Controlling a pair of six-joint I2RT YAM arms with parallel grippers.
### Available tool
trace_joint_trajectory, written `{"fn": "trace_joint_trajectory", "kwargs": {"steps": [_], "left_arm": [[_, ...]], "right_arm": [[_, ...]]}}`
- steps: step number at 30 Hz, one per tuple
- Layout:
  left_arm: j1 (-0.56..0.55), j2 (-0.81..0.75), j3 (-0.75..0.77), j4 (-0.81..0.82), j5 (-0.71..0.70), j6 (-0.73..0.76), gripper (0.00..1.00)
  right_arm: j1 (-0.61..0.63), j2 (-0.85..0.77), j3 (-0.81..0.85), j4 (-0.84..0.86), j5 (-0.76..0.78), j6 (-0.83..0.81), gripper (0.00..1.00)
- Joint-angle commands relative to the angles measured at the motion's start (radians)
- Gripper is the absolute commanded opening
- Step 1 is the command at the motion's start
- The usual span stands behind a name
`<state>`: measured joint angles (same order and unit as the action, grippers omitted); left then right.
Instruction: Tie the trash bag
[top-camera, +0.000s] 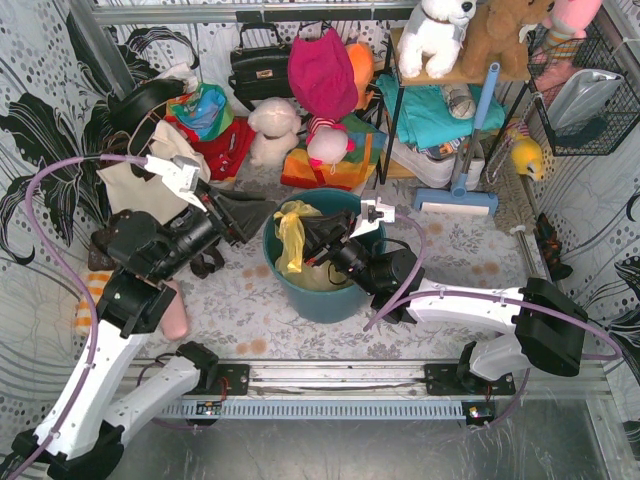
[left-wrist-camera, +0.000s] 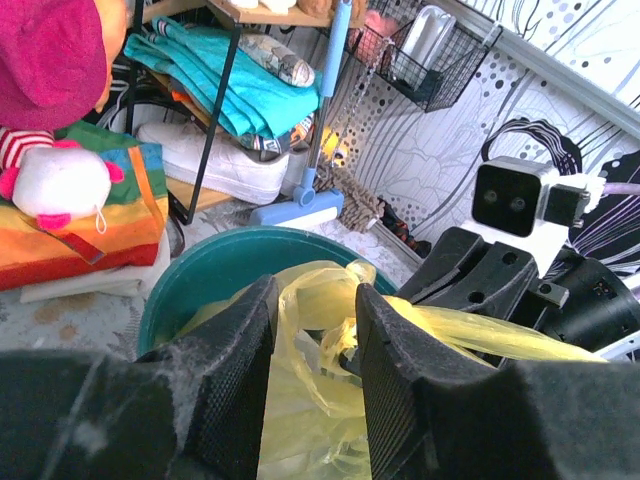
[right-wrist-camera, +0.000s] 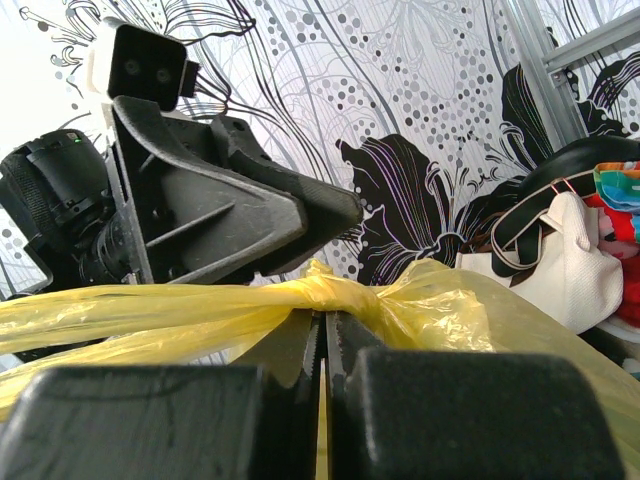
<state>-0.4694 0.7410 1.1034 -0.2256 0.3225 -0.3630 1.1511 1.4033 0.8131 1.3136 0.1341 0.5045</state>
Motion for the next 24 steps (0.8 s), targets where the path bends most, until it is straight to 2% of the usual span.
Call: {"fn": "trace_joint_trajectory", "kwargs": {"steps": [1,18,24], "left_arm": [[0.004,0.018,0.030,0.019,-0.002,-0.042,0.45],[0.005,0.038,0.009,0.022,0.139,-0.019,0.37],[0.005,0.037,0.012,0.004,0.124,-0.011,0.45]], "right_arm": [[-0.002,-0.018,0.022,0.041,-0.016,-0.009,0.00],[-0.003,-0.019,0.029,0.019,-0.001,-0.011,0.00],[-0.003,-0.019,0.029,0.020,-0.001,-0.012,0.00]]}}
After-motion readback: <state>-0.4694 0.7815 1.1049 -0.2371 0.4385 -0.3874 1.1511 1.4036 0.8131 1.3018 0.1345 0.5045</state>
